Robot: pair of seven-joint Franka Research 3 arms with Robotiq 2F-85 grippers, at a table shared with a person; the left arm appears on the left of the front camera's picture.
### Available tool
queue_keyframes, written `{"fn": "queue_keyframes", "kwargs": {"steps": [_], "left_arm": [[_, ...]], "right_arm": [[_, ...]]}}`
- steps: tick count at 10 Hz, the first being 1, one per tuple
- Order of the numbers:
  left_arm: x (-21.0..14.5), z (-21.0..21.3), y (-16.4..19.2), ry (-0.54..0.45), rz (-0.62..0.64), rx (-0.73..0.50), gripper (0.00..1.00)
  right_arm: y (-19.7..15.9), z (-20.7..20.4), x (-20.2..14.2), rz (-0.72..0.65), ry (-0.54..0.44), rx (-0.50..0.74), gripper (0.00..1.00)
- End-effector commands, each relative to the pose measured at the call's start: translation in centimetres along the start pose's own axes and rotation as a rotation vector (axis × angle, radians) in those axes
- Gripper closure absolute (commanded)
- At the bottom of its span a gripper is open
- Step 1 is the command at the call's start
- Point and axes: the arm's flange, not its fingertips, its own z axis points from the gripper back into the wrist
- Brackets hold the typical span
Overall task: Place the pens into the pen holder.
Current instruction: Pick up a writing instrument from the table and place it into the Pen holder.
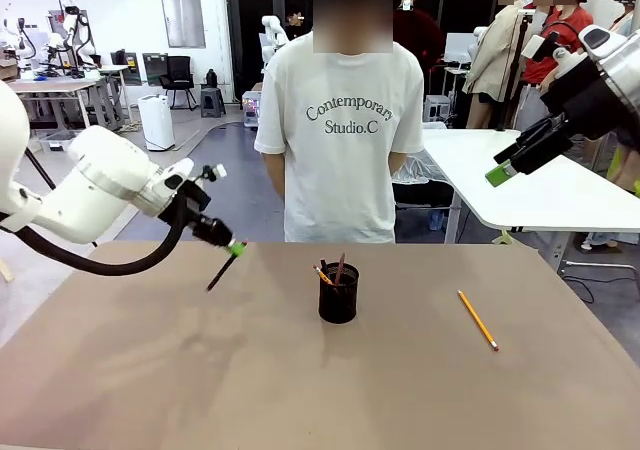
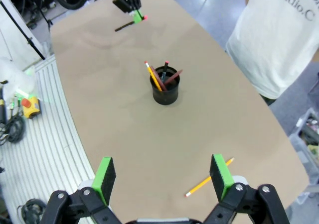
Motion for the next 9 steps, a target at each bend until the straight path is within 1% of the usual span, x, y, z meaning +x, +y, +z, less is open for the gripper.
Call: {"fn": "queue_keyframes", "kwargs": {"steps": [1,2,3,4,5,6,7,8,9], "left_arm": [[-1.0,2.1,-0.5,-0.214,-0.138,-0.218,1.00],[-0.6,3.0,-1.2,-0.346,-0.181,-0.279,1.00],[-0.1,3.7,-1.7,-0.447,-0.218,-0.287,1.00],[0.7,5.0,-1.9,-0.574,-0.230,-0.326,1.00],[0.9,6.2,-2.5,-0.653,-0.256,-0.359,1.00],[0.8,6.6,-3.7,-0.655,-0.344,-0.339,1.00],[0.5,6.4,-5.5,-0.625,-0.444,-0.368,1.00],[0.6,6.0,-5.9,-0.572,-0.466,-0.402,1.00],[1.9,7.0,-3.6,-0.648,-0.346,-0.355,1.00]], "right_arm": [[-0.1,0.1,0.1,0.009,-0.019,0.013,0.00],[-0.1,0.1,0.1,0.009,-0.019,0.013,0.00],[-0.1,0.1,0.1,0.009,-0.019,0.013,0.00],[-0.1,0.1,0.1,0.009,-0.019,0.013,0.00],[-0.1,0.1,0.1,0.009,-0.019,0.013,0.00],[-0.1,0.1,0.1,0.009,-0.019,0.013,0.00],[-0.1,0.1,0.1,0.009,-0.019,0.013,0.00],[-0.1,0.1,0.1,0.009,-0.019,0.013,0.00],[-0.1,0.1,0.1,0.009,-0.019,0.013,0.00]]}}
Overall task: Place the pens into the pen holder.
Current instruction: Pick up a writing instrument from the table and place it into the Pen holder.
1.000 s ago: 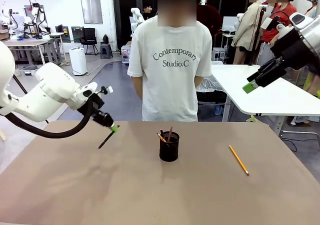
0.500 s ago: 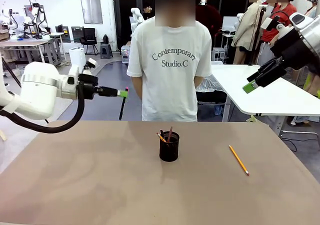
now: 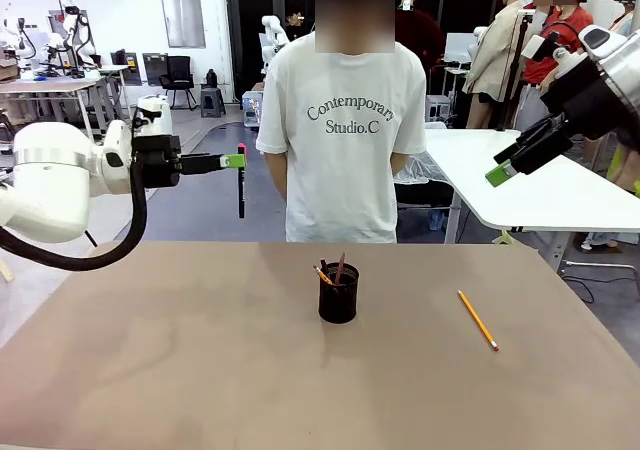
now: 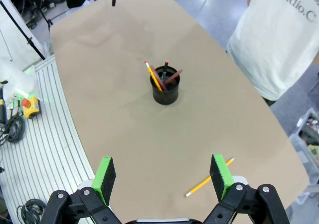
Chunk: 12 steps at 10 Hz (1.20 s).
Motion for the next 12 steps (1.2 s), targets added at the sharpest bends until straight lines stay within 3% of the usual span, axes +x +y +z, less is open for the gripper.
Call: {"fn": "queue_keyframes", "kwargs": {"steps": [1,4,5,6,7,9,12], "left_arm": [[0.3,1.0,1.4,-0.032,0.039,0.053,1.00],[-1.4,0.0,0.1,0.030,-0.050,-0.038,1.00],[-2.9,-1.6,0.1,0.116,-0.133,-0.018,1.00],[-4.2,-3.6,0.0,0.141,-0.289,-0.021,1.00],[-4.9,-5.2,-0.1,0.155,-0.361,-0.041,1.00],[-5.5,-7.9,-0.3,0.118,-0.508,-0.035,1.00],[-6.1,-11.0,0.0,0.037,-0.527,-0.026,1.00]], "right_arm": [[0.0,0.1,0.1,0.010,-0.019,0.013,0.00],[0.0,0.1,0.1,0.010,-0.019,0.013,0.00],[0.0,0.1,0.1,0.010,-0.019,0.013,0.00],[0.0,0.1,0.1,0.010,-0.019,0.013,0.00],[0.0,0.1,0.1,0.010,-0.019,0.013,0.00],[0.0,0.1,0.1,0.010,-0.019,0.013,0.00],[0.0,0.1,0.1,0.010,-0.019,0.013,0.00]]}}
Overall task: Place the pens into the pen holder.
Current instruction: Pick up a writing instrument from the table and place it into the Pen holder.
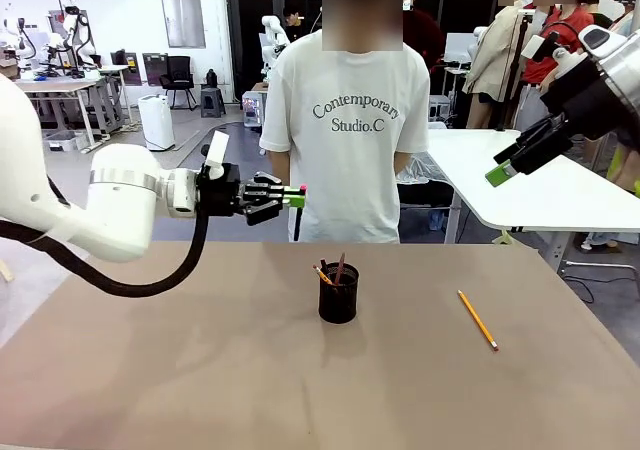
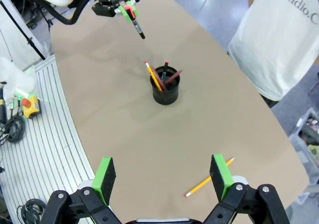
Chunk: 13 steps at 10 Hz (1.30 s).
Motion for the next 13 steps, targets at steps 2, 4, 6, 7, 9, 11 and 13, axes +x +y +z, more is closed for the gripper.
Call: {"fn": "queue_keyframes", "kwargs": {"steps": [2,4,6,7,9,11,13], "left_arm": [[-0.9,-1.5,1.0,-0.093,0.030,0.011,1.00],[-0.3,-0.7,0.0,-0.025,0.009,0.007,1.00],[-0.3,-0.7,0.0,-0.025,0.009,0.007,1.00],[-0.8,-1.0,0.4,-0.041,0.019,0.011,1.00],[-1.9,-2.5,-0.7,-0.129,0.055,-0.081,1.00],[-2.4,-3.9,-0.9,-0.160,0.045,-0.108,1.00],[-2.6,-5.3,-1.2,-0.169,0.033,-0.136,1.00]], "right_arm": [[-0.1,0.1,0.1,0.010,-0.019,0.013,0.00],[-0.1,0.1,0.1,0.010,-0.019,0.013,0.00],[-0.1,0.1,0.1,0.010,-0.019,0.013,0.00],[-0.1,0.1,0.1,0.010,-0.019,0.013,0.00],[-0.1,0.1,0.1,0.010,-0.019,0.013,0.00],[-0.1,0.1,0.1,0.010,-0.019,0.013,0.00],[-0.1,0.1,0.1,0.010,-0.019,0.013,0.00]]}}
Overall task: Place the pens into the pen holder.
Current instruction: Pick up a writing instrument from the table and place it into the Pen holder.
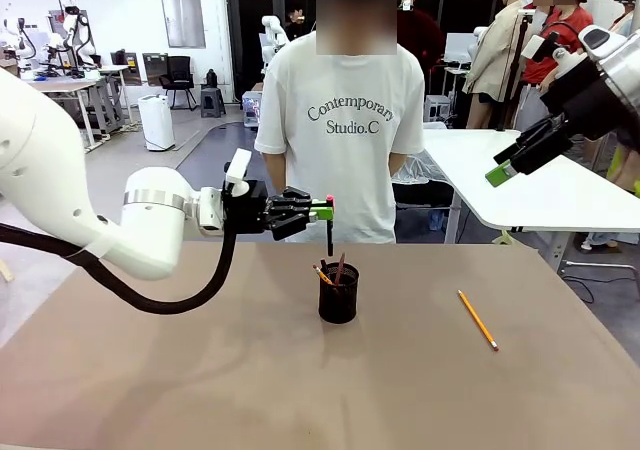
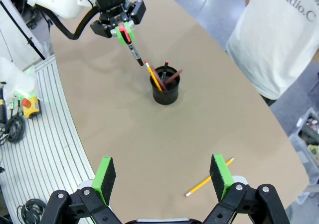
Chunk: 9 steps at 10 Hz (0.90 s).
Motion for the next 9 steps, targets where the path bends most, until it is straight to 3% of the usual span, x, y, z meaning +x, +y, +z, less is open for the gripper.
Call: {"fn": "queue_keyframes", "kwargs": {"steps": [1,9], "left_arm": [[-0.2,-0.5,0.5,0.000,-0.036,-0.033,1.00],[-6.7,-2.1,2.5,0.009,0.004,-0.034,1.00]], "right_arm": [[0.0,0.1,0.1,0.010,-0.019,0.013,0.00],[0.0,0.1,0.1,0.010,-0.019,0.013,0.00]]}}
